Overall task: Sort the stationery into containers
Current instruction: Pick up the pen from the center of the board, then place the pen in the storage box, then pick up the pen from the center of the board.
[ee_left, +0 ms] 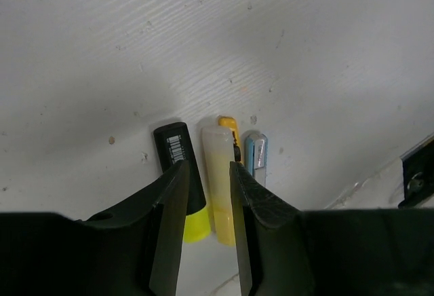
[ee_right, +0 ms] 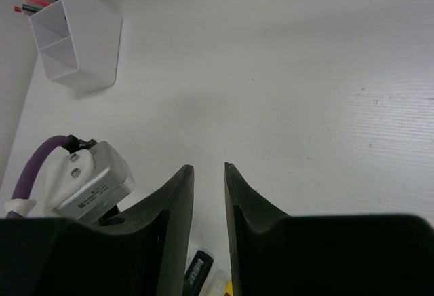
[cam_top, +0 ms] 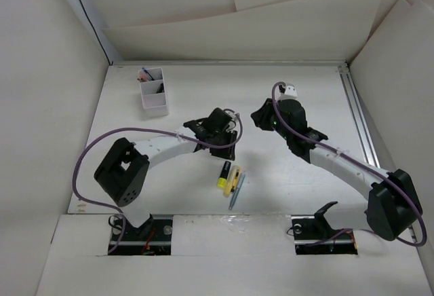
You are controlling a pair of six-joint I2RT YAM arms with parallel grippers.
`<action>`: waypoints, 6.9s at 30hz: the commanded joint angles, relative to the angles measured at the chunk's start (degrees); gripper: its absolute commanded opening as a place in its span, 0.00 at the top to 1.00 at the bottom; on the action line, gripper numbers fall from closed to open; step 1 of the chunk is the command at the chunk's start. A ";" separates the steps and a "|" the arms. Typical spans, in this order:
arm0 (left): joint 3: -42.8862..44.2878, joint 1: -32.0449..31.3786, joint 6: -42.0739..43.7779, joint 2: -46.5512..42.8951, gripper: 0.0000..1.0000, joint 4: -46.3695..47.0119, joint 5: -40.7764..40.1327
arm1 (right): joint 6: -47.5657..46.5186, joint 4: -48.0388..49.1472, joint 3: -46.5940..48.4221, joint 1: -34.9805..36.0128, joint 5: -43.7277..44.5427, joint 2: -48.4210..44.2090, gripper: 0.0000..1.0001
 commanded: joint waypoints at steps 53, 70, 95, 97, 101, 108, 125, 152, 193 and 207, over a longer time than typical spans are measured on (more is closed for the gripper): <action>6.34 -3.78 -5.80 7.98 1.00 -3.06 -29.73 | 0.12 0.72 0.68 -0.52 -1.31 -1.12 0.65; 20.90 29.88 -9.77 0.82 1.00 14.80 -32.71 | 0.12 0.72 1.21 -0.52 -2.90 -0.59 0.65; 20.84 33.15 21.69 13.66 1.00 46.08 -64.89 | -0.94 2.30 0.68 -0.52 -6.32 -1.91 0.65; 20.14 33.15 22.49 14.45 1.00 49.15 -64.89 | -0.94 2.83 0.68 -0.52 -6.32 -1.91 0.65; 20.14 32.10 25.30 17.17 1.00 52.58 -65.42 | -1.46 3.36 0.15 -0.52 -6.85 -1.91 0.65; 20.66 32.10 26.54 19.73 1.00 56.98 -63.66 | -1.99 4.50 -0.37 -0.52 -7.38 -1.91 0.65; 16.09 32.10 28.38 21.40 0.83 63.22 -62.60 | -2.52 5.55 -0.37 -0.52 -7.91 -1.38 0.65; 23.75 26.03 -4.19 0.84 0.77 27.11 -27.21 | -1.46 4.42 -0.90 0.53 -2.46 -1.82 0.66; 2.65 -14.66 -4.49 6.90 0.64 -3.22 -24.37 | 1.17 0.63 0.15 -2.28 0.09 -0.24 0.76; 1.59 -14.66 -4.49 9.36 0.79 -3.22 -28.67 | 1.17 0.63 0.15 -2.28 -0.96 0.29 0.76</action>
